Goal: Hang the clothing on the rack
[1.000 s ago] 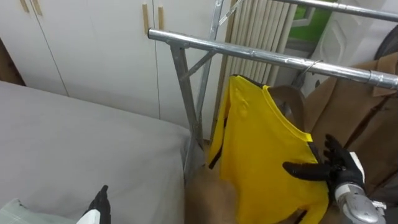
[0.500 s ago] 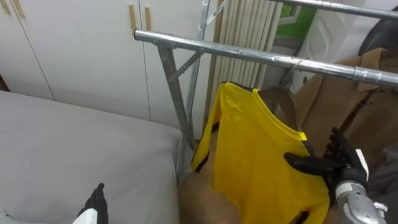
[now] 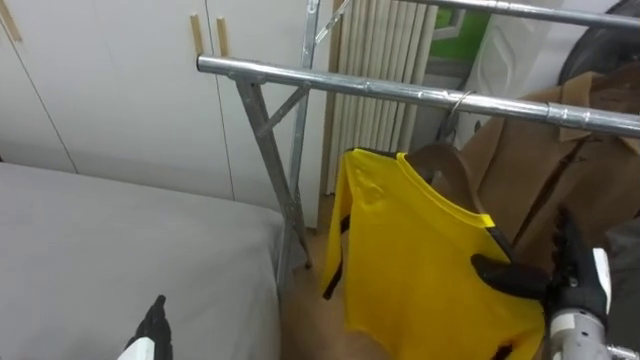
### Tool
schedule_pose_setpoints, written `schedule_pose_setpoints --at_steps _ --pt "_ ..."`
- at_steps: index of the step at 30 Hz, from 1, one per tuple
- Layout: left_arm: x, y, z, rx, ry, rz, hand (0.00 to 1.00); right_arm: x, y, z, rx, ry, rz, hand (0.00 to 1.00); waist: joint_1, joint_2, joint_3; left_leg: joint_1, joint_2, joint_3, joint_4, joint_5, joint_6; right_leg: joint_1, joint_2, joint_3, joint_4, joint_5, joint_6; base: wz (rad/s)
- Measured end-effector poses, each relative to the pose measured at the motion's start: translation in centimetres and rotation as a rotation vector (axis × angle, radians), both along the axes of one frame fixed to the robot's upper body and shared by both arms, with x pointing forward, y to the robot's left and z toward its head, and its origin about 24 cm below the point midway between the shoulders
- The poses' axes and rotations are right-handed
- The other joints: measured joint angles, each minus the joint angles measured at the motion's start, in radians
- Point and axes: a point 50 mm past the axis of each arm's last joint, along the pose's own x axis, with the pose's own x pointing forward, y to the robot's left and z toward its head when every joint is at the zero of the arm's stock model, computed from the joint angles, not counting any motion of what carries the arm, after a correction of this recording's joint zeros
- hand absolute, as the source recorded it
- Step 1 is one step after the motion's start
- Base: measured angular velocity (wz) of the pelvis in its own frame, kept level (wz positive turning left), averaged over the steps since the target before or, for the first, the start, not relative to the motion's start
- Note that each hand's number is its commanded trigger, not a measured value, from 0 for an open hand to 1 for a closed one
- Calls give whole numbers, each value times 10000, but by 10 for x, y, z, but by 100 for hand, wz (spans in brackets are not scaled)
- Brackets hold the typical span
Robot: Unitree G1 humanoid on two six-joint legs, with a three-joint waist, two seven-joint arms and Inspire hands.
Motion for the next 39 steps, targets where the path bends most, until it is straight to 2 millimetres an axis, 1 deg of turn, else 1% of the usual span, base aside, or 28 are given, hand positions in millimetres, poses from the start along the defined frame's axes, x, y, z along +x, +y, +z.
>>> schedule_pose_setpoints --at_steps 3,5,9,11,13,17,20,21,23,26,30,33,35,36,38,39 --pt "-1 0 -1 9 53 14 0 -14 -2 -13 72 506 -136 0 -95 119 35 7 -5 -7 -7 0 0 13 -13 -17 1 0 0 0" --pt "-3 1 -3 4 91 29 0 -22 -2 -23 171 894 -248 0 -186 227 91 -16 -14 -7 -10 0 0 -21 -18 -1 4 -1 2 0" --pt "-4 0 -4 -77 1 -42 0 -36 0 -41 208 1610 -431 0 -274 324 71 -20 -5 -8 -6 0 0 -63 37 134 -10 -1 3 -7" --pt "-4 0 -2 -135 -309 11 0 -45 -1 -47 73 1795 -429 0 -214 352 46 -46 -20 -21 -7 -1 0 -157 54 221 6 -2 3 -12" --pt "-4 2 -1 -64 -428 74 0 -53 0 -52 58 2031 -388 0 -250 378 35 -67 -31 -25 -7 -1 1 -190 56 253 35 12 5 -11" --pt "-7 3 -2 -75 -412 27 0 -79 0 -69 143 2894 -465 0 -308 376 20 -20 -47 -10 -14 -2 2 -137 49 262 40 15 9 -1" --pt "-11 5 -3 -3 -296 26 0 -90 -3 -79 94 3470 -591 0 -390 339 3 -7 -58 -16 -20 -3 3 -132 48 288 32 11 17 -1" --pt "-14 7 -5 14 -191 62 0 -98 -4 -86 -123 3951 -533 0 -428 308 -17 42 -55 -11 -22 -3 3 -73 53 286 4 11 17 0" --pt "-23 8 -9 12 78 137 0 -114 -6 -99 -350 4811 -464 0 -456 302 -17 155 -55 -10 -24 -4 4 36 61 322 -10 -1 34 -2" --pt "-26 9 -11 32 233 199 0 -124 -1 -108 -328 5411 -304 0 -460 306 -14 165 -71 -22 -45 -6 6 -8 84 418 -4 -1 40 -8" --pt "-26 11 -11 16 162 251 0 -130 2 -115 -129 5786 -21 0 -475 345 -2 185 -77 -33 -75 -6 6 -34 95 441 4 4 49 -1" --pt "-29 14 -14 -3 282 351 0 -145 1 -127 466 6543 -129 0 -444 362 -14 267 -77 -37 -76 -6 6 -2 111 506 18 3 51 0" --pt "-35 18 -16 49 460 538 0 -163 1 -137 1022 7310 -128 0 -502 358 -13 254 -76 -67 -78 -6 6 10 113 489 14 3 51 5" --pt "-36 19 -17 72 510 566 0 -169 1 -139 1155 7481 -133 0 -500 360 -14 254 -76 -70 -79 -6 6 9 112 486 13 3 51 0" --pt "-41 21 -19 109 653 653 0 -186 2 -145 1566 8094 14 0 -493 364 -17 198 -77 -108 -85 -7 6 6 109 493 6 4 52 0" --pt "-42 21 -19 107 662 685 0 -189 3 -146 1670 8242 69 0 -507 364 -16 177 -78 -144 -85 -7 6 -12 107 494 -2 8 58 3"
